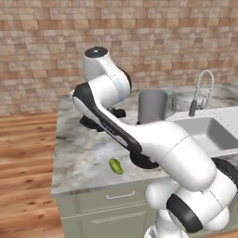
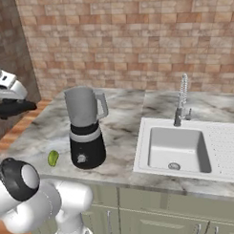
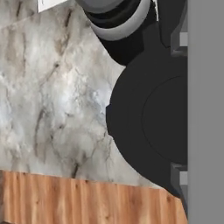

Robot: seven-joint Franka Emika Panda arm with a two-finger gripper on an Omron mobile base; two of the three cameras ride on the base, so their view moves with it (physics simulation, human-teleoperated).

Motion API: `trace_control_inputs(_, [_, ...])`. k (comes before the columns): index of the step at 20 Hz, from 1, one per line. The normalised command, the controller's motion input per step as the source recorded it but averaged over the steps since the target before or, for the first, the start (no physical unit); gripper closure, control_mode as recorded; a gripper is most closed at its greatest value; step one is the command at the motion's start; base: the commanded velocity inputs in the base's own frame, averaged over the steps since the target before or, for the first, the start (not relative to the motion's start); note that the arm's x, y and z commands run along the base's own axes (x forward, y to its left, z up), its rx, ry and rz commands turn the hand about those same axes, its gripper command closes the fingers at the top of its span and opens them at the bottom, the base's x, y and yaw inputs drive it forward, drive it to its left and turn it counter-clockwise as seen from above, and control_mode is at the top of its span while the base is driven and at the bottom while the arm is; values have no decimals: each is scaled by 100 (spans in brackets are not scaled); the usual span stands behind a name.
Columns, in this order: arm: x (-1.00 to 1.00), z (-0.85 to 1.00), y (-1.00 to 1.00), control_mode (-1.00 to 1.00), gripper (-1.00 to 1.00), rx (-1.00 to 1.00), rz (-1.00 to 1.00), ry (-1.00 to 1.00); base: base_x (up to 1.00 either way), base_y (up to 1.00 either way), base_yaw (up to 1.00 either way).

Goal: Open the blender lid, put the mango in the blender, close the lid, and start the blender.

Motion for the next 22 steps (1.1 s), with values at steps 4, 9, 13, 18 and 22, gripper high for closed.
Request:
trace_control_inputs(4, [0,-98,67,-100,100,-11,0,17,0,0,0])
trace_control_inputs(9, [39,-74,61,-100,100,-11,0,14,0,0,0])
trace_control_inputs(13, [57,-53,53,-100,100,-4,-5,4,0,0,0])
trace_control_inputs(18, [38,-63,11,-100,100,1,-8,-3,0,0,0])
trace_control_inputs(22, [27,-76,0,-100,100,5,-15,-3,0,0,0])
